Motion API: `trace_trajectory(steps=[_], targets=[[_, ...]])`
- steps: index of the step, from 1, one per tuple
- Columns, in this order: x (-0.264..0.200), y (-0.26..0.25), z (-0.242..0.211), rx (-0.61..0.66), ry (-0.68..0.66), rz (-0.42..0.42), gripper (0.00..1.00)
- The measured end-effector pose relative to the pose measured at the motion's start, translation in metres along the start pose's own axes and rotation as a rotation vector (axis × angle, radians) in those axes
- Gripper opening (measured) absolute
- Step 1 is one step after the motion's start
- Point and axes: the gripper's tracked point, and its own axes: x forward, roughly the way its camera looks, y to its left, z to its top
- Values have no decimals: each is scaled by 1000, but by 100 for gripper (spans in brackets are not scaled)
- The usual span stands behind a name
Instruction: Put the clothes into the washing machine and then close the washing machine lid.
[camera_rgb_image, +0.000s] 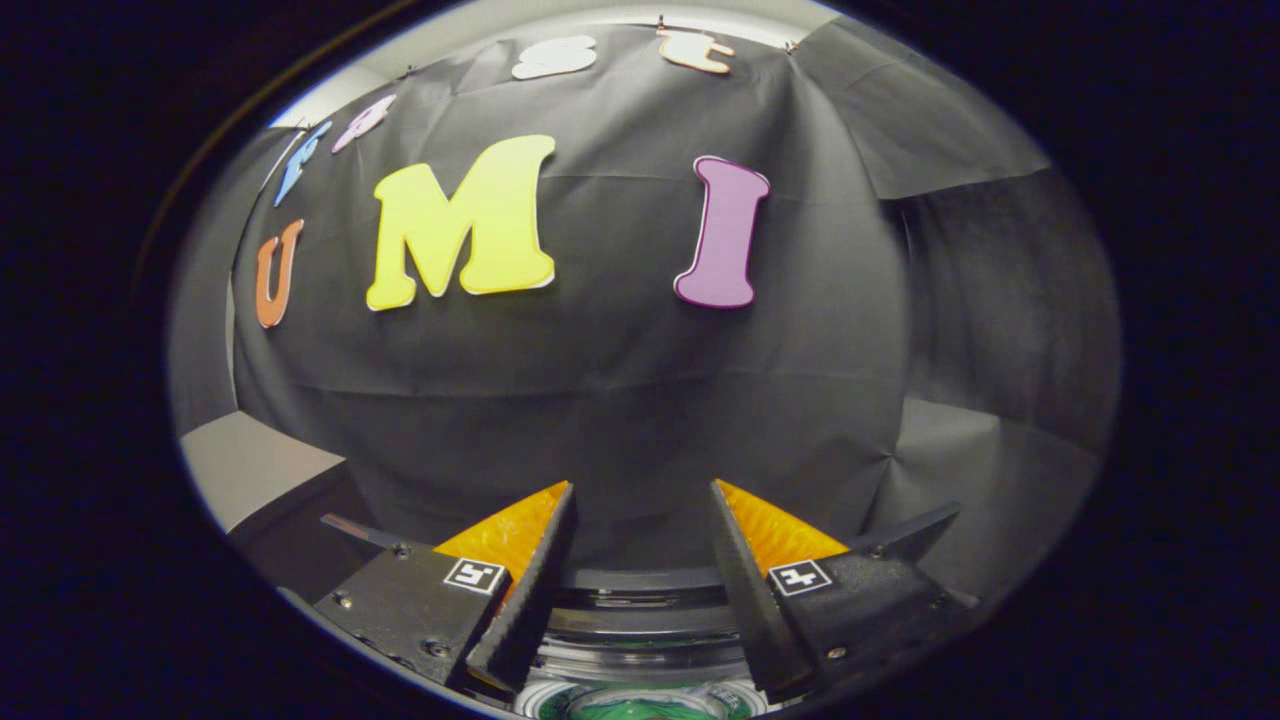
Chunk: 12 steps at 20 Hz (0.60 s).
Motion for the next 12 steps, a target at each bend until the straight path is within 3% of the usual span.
trace_trajectory(steps=[12], targets=[[-17,2,-7,-4,-53,3,82]])
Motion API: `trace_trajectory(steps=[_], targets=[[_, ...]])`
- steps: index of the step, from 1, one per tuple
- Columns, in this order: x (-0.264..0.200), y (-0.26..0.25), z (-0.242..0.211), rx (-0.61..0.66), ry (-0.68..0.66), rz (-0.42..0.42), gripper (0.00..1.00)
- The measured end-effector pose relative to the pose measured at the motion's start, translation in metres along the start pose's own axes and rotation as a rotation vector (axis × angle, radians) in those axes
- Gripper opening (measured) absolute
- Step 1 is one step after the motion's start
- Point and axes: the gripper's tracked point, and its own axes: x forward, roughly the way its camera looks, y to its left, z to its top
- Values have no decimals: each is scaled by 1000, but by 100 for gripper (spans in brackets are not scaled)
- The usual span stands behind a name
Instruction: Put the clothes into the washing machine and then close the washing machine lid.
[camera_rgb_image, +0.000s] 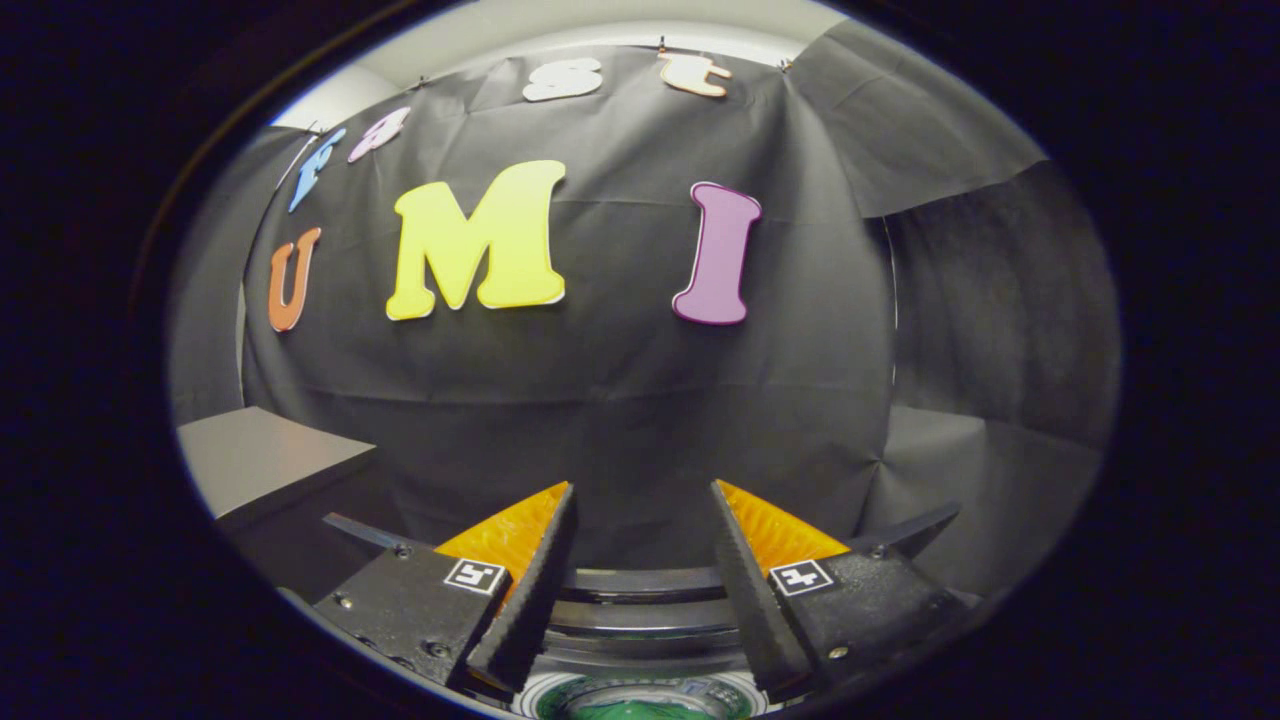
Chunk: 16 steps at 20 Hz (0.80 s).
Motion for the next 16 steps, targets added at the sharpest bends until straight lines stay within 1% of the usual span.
trace_trajectory(steps=[6,16], targets=[[0,-1,0,-7,2,9,82],[-4,-1,-3,-8,64,31,82]])
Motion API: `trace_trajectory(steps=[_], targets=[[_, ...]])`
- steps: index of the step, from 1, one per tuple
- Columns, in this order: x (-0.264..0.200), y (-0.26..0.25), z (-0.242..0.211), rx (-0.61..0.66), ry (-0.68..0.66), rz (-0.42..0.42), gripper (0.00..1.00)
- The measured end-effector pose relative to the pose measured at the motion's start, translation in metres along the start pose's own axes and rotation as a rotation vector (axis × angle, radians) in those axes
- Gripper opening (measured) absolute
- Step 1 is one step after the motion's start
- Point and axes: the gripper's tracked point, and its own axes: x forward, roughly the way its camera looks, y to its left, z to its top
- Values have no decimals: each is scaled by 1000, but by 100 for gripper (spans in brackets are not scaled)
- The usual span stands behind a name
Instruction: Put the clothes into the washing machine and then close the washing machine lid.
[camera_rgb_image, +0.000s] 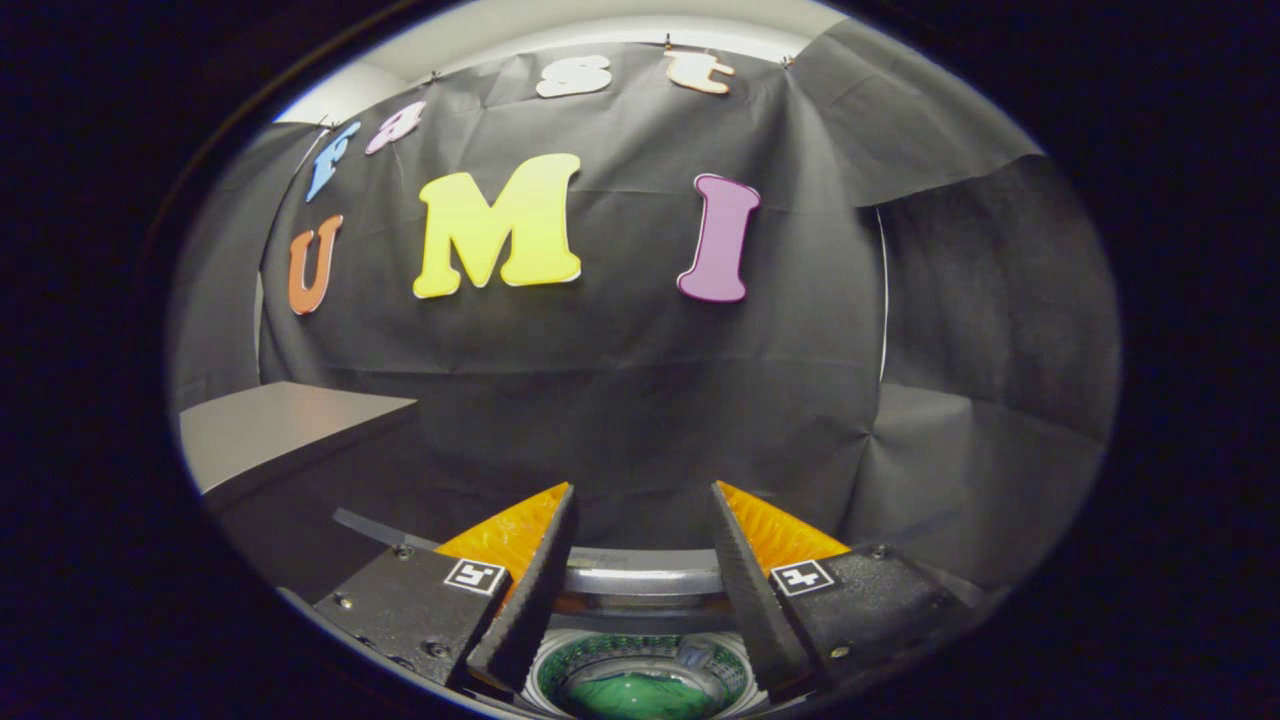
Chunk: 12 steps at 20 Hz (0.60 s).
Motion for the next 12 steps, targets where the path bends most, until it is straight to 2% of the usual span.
trace_trajectory(steps=[12], targets=[[-7,2,-13,-8,146,35,84]])
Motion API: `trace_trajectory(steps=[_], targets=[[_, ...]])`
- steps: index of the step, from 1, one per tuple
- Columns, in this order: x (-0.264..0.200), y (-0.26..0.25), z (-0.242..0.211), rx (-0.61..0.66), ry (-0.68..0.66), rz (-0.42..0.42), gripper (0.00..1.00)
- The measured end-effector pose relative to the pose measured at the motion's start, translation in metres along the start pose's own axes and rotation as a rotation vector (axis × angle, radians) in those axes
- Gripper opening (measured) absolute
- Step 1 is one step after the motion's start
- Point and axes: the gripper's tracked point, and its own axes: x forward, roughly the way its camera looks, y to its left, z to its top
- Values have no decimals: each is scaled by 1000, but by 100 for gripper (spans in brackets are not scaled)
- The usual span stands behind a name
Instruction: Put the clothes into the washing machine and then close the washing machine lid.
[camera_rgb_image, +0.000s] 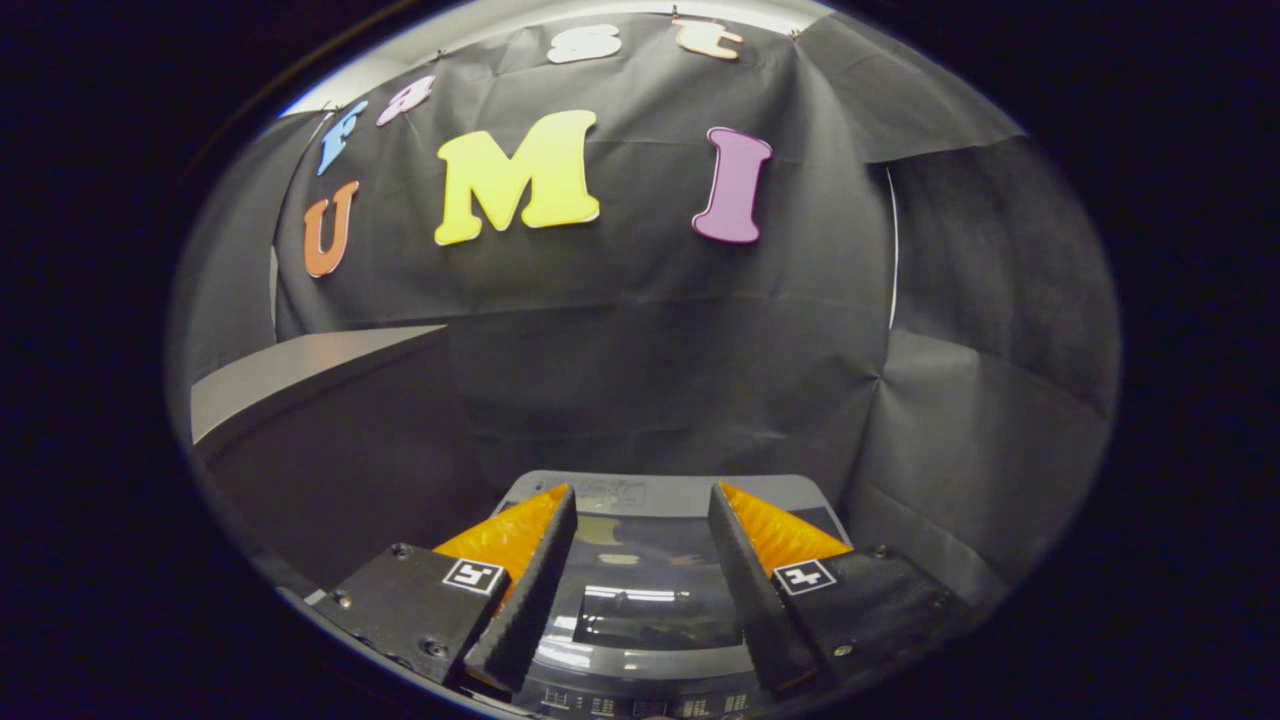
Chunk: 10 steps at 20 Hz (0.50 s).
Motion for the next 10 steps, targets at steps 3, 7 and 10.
trace_trajectory(steps=[3,7,10], targets=[[-4,1,-5,-12,22,5,84],[-48,10,-45,-46,53,17,84],[-92,17,-73,-53,84,15,85]])
